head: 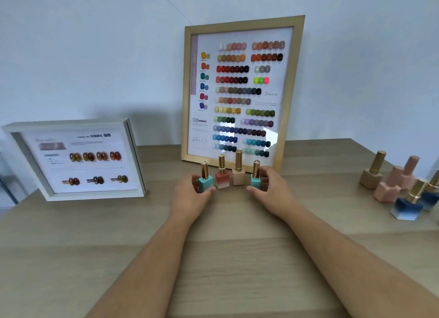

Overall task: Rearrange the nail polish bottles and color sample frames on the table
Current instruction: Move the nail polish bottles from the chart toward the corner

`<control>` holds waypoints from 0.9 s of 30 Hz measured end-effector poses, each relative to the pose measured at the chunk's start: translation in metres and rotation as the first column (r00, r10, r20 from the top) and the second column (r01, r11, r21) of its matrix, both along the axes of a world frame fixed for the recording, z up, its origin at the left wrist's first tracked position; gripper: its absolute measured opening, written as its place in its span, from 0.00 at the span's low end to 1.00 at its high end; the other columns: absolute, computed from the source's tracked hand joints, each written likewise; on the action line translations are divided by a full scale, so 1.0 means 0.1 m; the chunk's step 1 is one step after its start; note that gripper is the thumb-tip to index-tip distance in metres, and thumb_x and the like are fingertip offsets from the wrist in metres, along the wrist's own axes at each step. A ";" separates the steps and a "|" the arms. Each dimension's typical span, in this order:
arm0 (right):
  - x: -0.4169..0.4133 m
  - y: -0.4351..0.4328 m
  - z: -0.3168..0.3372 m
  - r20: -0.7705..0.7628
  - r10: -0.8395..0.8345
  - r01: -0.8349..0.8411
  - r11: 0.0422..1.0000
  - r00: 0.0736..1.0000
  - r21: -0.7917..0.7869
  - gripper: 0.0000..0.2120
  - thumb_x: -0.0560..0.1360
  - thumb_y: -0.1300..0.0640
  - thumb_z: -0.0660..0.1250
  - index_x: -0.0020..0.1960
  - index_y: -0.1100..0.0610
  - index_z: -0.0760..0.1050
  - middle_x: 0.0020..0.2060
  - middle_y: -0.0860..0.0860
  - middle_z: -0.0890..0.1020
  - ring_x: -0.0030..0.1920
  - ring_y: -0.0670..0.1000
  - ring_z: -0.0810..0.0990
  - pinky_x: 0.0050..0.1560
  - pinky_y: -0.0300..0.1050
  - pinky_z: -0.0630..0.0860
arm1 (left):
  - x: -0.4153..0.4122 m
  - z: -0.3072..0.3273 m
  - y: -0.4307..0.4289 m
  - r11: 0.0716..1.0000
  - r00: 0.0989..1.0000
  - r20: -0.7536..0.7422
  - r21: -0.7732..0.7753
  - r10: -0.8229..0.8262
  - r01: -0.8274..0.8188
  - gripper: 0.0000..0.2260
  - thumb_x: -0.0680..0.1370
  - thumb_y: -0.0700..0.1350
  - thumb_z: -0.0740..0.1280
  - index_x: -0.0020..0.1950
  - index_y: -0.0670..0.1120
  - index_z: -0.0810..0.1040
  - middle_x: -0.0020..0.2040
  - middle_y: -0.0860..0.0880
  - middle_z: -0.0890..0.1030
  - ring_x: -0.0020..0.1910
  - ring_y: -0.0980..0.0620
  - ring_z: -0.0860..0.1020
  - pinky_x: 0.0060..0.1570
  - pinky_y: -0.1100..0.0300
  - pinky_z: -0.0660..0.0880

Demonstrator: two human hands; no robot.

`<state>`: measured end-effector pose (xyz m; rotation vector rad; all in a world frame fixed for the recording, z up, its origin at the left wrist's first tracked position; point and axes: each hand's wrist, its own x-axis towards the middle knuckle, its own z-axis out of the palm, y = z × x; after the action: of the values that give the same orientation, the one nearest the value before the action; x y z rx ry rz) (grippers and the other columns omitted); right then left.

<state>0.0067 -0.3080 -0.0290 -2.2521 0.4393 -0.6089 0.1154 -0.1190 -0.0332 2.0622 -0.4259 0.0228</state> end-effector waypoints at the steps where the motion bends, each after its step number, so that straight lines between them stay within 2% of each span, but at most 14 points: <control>1: 0.00 0.00 0.00 -0.014 0.004 -0.004 1.000 1.000 -0.011 0.27 0.71 0.51 0.71 0.66 0.51 0.67 0.61 0.50 0.74 0.56 0.46 0.73 0.57 0.40 0.70 | 0.01 0.00 -0.01 1.000 1.000 0.009 0.006 0.010 -0.010 0.18 0.70 0.50 0.74 0.57 0.50 0.75 0.49 0.53 0.79 0.45 0.58 0.76 0.44 0.63 0.72; 5: -0.07 0.02 0.04 -0.013 0.026 -0.025 0.997 1.000 0.068 0.20 0.73 0.56 0.70 0.63 0.50 0.69 0.59 0.51 0.77 0.56 0.49 0.76 0.59 0.45 0.72 | 0.00 0.01 -0.01 1.000 0.999 0.043 0.008 0.030 -0.030 0.11 0.72 0.46 0.72 0.53 0.47 0.78 0.48 0.49 0.81 0.45 0.53 0.78 0.46 0.60 0.72; 10: -0.44 0.01 0.07 0.056 0.024 -0.031 0.991 0.998 0.132 0.17 0.72 0.57 0.70 0.57 0.46 0.71 0.50 0.45 0.78 0.47 0.40 0.76 0.49 0.35 0.71 | -0.25 0.08 0.02 1.000 0.989 0.150 -0.015 0.007 -0.005 0.12 0.72 0.46 0.72 0.54 0.47 0.78 0.47 0.52 0.80 0.45 0.57 0.77 0.45 0.64 0.71; 12: -0.67 -0.07 0.06 0.079 -0.014 0.003 0.991 0.997 0.133 0.16 0.72 0.57 0.70 0.57 0.47 0.72 0.48 0.43 0.78 0.48 0.41 0.77 0.46 0.30 0.69 | -0.45 0.12 -0.06 0.999 0.981 0.190 -0.028 -0.036 0.042 0.11 0.72 0.46 0.72 0.53 0.49 0.78 0.45 0.55 0.79 0.43 0.59 0.76 0.40 0.67 0.70; 15: -1.07 -0.23 0.07 0.089 -0.077 0.066 0.991 0.993 0.114 0.15 0.72 0.57 0.71 0.55 0.46 0.71 0.46 0.40 0.78 0.47 0.45 0.78 0.43 0.29 0.70 | -0.78 0.19 -0.31 0.984 0.957 0.238 -0.029 -0.166 0.178 0.10 0.71 0.46 0.73 0.47 0.56 0.75 0.42 0.63 0.76 0.42 0.64 0.75 0.37 0.71 0.67; 18: -1.48 -0.42 0.08 0.089 -0.167 0.157 0.982 0.982 0.109 0.16 0.72 0.57 0.71 0.56 0.47 0.72 0.45 0.40 0.78 0.47 0.50 0.79 0.43 0.32 0.72 | -1.07 0.23 -0.69 0.959 0.941 0.224 -0.069 -0.253 0.274 0.10 0.70 0.45 0.73 0.44 0.56 0.75 0.40 0.62 0.77 0.42 0.64 0.76 0.38 0.70 0.69; 23: -2.15 -0.74 0.09 0.080 -0.291 0.283 0.954 0.953 0.103 0.15 0.72 0.57 0.70 0.55 0.47 0.70 0.45 0.39 0.76 0.45 0.41 0.77 0.42 0.30 0.71 | -1.46 0.20 -1.37 0.925 0.923 0.152 -0.087 -0.355 0.370 0.07 0.70 0.44 0.74 0.43 0.52 0.77 0.39 0.59 0.79 0.41 0.62 0.77 0.39 0.69 0.70; 27: -2.59 -1.01 0.10 0.068 -0.406 0.399 0.912 0.911 0.099 0.15 0.71 0.57 0.71 0.53 0.46 0.69 0.43 0.40 0.76 0.41 0.39 0.76 0.39 0.27 0.69 | -1.71 0.16 -1.84 0.897 0.898 0.120 -0.081 -0.424 0.434 0.07 0.70 0.44 0.73 0.42 0.52 0.77 0.40 0.56 0.80 0.41 0.58 0.78 0.42 0.65 0.72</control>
<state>-0.2524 -0.4092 -0.0191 -2.0566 0.8822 -0.8773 -0.0553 -0.3030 -0.0168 1.8278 -0.9177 -0.1160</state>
